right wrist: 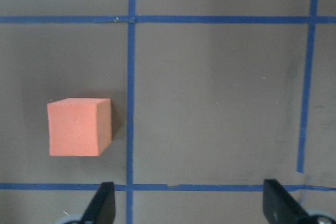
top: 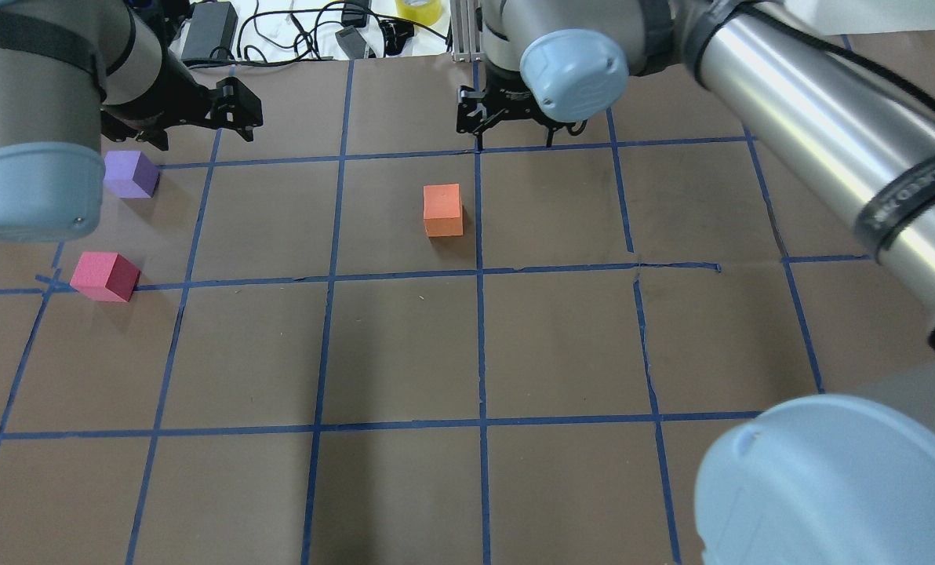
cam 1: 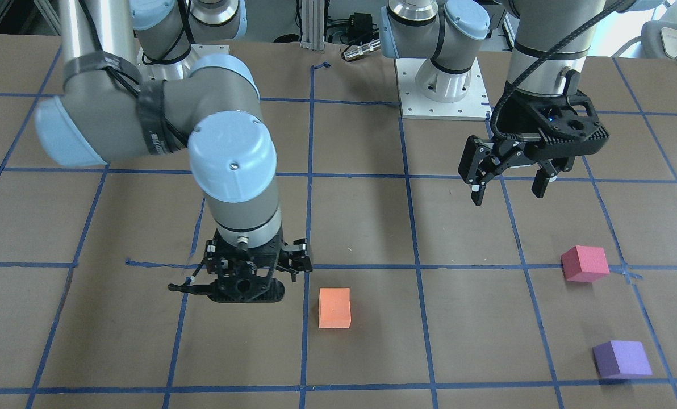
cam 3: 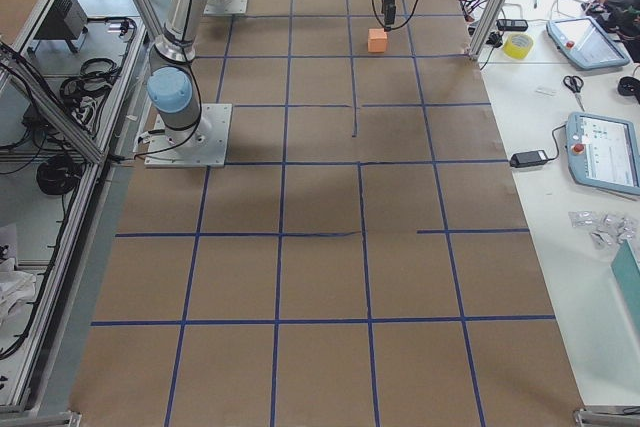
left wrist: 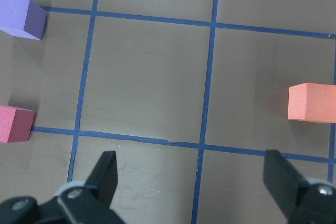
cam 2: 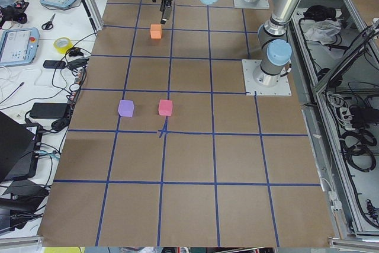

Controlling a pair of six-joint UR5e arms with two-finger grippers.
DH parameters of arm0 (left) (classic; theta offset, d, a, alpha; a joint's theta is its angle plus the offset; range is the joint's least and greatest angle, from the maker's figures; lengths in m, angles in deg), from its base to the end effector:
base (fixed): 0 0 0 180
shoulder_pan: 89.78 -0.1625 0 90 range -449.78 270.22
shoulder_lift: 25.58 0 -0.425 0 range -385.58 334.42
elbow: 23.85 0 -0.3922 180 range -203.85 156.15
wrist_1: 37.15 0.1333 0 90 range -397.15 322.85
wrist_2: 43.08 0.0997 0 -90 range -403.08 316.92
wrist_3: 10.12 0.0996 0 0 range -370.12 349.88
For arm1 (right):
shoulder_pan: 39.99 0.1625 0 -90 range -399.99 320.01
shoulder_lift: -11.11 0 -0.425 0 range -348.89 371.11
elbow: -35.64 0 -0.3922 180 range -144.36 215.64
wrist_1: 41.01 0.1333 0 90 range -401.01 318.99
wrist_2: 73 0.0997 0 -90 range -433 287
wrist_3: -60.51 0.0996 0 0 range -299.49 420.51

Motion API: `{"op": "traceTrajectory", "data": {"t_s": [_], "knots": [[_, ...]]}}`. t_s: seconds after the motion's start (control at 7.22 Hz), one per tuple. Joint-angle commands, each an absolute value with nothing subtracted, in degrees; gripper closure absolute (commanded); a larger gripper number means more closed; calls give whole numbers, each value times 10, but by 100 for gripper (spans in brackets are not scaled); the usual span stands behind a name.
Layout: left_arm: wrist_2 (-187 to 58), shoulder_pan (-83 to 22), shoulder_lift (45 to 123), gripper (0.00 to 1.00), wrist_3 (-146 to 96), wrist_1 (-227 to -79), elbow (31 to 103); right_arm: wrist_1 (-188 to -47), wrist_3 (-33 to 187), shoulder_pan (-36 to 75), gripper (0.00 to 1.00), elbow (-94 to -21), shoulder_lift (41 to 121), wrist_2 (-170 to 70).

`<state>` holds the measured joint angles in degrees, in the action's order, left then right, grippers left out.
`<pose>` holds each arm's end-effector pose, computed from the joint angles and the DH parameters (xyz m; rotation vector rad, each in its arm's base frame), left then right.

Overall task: Arrange blocks in a line
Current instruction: 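Raise the right gripper away while the left gripper reaches toward the orange cube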

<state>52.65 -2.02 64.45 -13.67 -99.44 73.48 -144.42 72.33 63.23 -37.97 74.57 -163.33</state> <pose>-0.1030 -0.5216 0.4790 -0.1784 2.9937 -0.5399 0.2850 -0.6328 0.3798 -0.0380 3.1334 -0.0890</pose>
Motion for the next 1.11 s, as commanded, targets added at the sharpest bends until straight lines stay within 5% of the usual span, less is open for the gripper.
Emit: {"op": "traceTrajectory", "data": {"t_s": [0.0, 0.28, 0.97], "knots": [[498, -16, 681, 0, -152, -1027, 718, -1410, 637, 570, 0, -460, 852, -1640], [481, -14, 770, 0, -150, -955, 713, -1413, 612, 548, 0, -574, 961, -1657], [445, 78, 917, 0, -212, -849, 684, -1387, 607, 541, 0, -580, 995, -1668]]}}
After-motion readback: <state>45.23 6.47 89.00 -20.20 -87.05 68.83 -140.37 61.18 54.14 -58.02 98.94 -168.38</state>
